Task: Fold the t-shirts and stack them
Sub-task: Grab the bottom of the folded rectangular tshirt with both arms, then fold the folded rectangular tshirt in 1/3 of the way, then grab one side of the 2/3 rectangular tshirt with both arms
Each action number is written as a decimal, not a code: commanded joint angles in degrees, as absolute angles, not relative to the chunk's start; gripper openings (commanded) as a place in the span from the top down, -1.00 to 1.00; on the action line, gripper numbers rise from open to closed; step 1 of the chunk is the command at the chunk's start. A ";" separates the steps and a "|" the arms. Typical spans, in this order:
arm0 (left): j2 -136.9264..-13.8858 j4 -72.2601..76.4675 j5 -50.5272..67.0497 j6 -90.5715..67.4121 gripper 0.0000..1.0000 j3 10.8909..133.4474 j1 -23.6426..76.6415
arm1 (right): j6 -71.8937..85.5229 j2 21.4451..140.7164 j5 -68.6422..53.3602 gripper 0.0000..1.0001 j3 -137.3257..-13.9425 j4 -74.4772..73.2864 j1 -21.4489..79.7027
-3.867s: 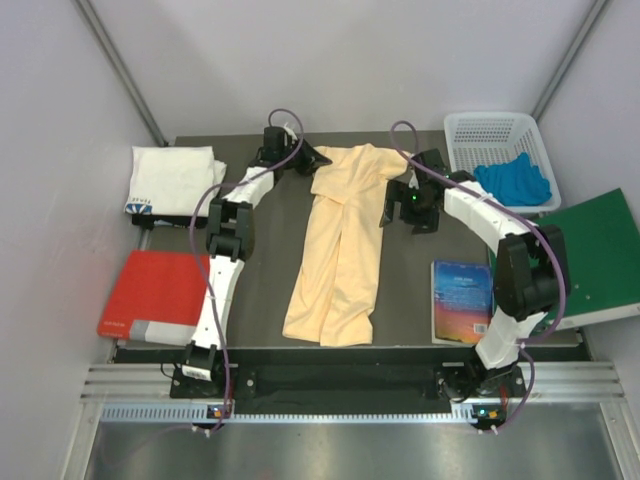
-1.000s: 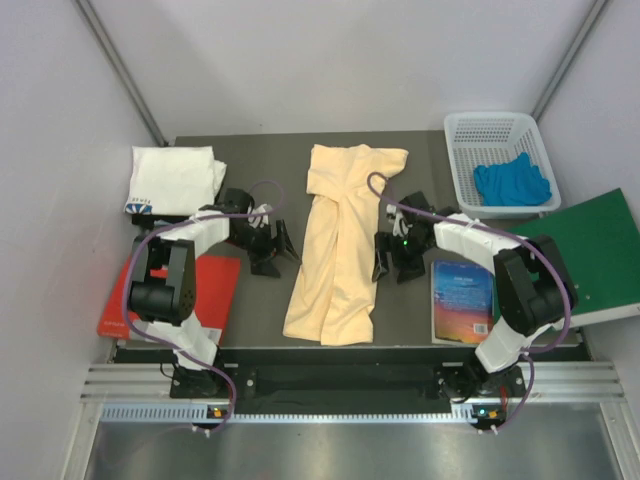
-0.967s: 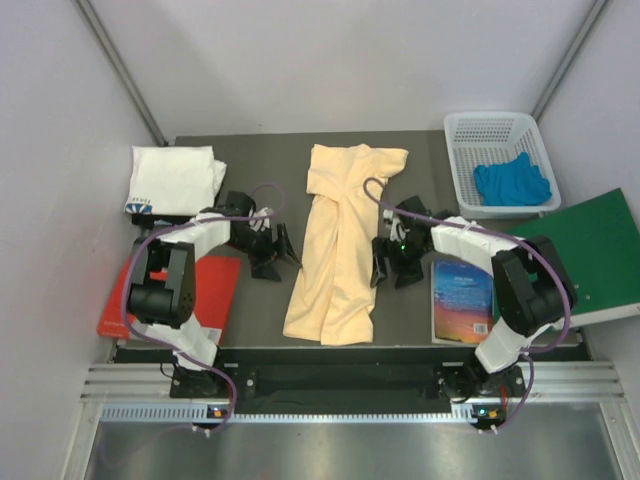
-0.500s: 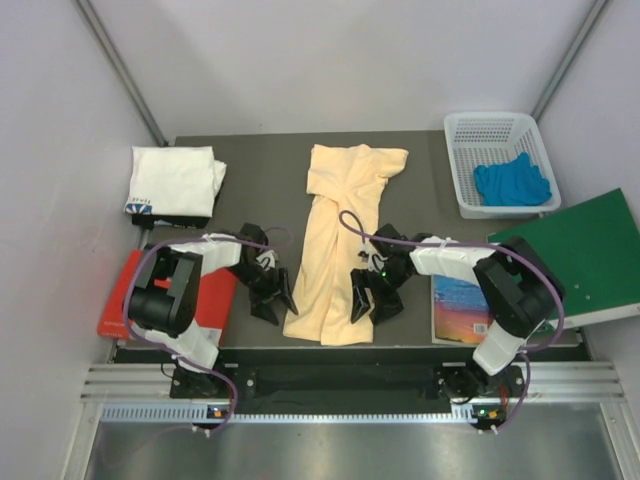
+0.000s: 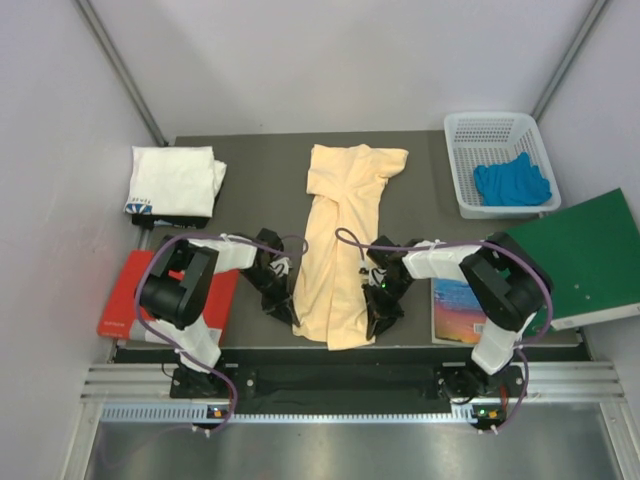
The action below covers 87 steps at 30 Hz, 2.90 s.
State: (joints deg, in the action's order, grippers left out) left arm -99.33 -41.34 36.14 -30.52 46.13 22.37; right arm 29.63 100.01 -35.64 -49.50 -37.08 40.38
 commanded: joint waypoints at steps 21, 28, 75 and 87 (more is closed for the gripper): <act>-105.11 -61.78 31.74 -21.71 1.00 84.09 23.30 | 16.62 91.40 -13.01 1.00 -79.97 -65.57 31.30; -117.92 -61.79 33.92 -19.43 1.00 100.70 16.88 | 13.28 103.33 -15.73 1.00 -89.36 -59.07 22.69; -119.18 -49.22 36.65 -16.87 -0.98 95.72 10.99 | 25.84 102.31 -22.31 -0.76 -78.77 -39.56 15.38; -119.88 -42.54 41.57 -20.21 -0.73 86.66 11.16 | 29.09 107.31 -32.60 -0.28 -71.54 -34.98 16.26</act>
State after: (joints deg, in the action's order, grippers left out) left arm -121.91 -46.26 39.46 -19.42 88.64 11.29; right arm 27.49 104.86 -27.24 -69.38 -36.86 15.64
